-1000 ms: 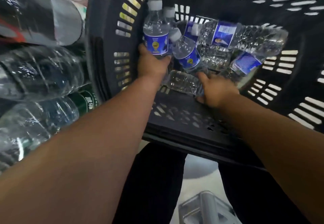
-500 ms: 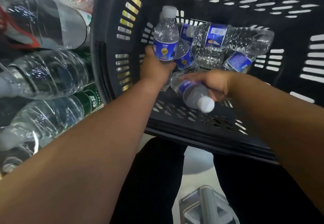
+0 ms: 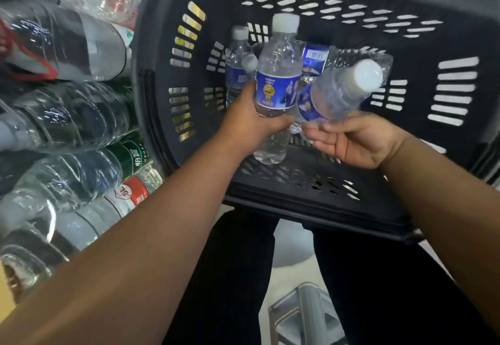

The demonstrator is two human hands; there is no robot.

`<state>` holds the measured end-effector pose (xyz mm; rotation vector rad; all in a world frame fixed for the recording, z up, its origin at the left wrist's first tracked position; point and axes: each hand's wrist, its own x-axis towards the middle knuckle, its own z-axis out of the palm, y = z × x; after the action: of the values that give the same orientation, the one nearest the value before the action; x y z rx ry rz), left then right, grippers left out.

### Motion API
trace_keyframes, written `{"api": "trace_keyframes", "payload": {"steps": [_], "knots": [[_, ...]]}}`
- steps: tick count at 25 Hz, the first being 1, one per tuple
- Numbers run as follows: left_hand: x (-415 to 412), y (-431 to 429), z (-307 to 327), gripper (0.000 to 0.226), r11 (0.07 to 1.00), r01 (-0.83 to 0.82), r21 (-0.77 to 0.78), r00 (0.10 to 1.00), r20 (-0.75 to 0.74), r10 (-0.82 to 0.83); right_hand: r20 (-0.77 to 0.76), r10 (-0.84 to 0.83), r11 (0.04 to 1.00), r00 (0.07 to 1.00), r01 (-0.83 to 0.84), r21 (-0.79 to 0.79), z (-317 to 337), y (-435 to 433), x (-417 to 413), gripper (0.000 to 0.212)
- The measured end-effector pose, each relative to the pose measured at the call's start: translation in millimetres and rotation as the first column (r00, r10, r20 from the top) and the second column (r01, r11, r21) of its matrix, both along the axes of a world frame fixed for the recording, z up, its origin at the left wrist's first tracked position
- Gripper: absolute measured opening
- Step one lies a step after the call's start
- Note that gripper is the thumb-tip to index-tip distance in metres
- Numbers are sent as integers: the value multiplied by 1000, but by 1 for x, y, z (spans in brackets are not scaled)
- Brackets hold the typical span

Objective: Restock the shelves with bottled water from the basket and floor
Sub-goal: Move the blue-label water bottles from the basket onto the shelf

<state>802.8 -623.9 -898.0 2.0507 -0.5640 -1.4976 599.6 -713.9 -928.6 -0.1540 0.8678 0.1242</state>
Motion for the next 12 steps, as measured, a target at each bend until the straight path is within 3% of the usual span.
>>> {"api": "trace_keyframes", "payload": {"steps": [6,9,12], "knots": [[8,0,64,46,998,-63,-8,995,-76,63,6,192,949,981,-184,-256,79,-29,19,44],[15,2,106,46,995,-97,9,991,-93,98,-21,291,894,956,-280,-350,119,-31,26,57],[18,3,157,39,990,-141,26,982,-119,143,-6,208,910,978,-195,-365,162,-22,35,84]]}}
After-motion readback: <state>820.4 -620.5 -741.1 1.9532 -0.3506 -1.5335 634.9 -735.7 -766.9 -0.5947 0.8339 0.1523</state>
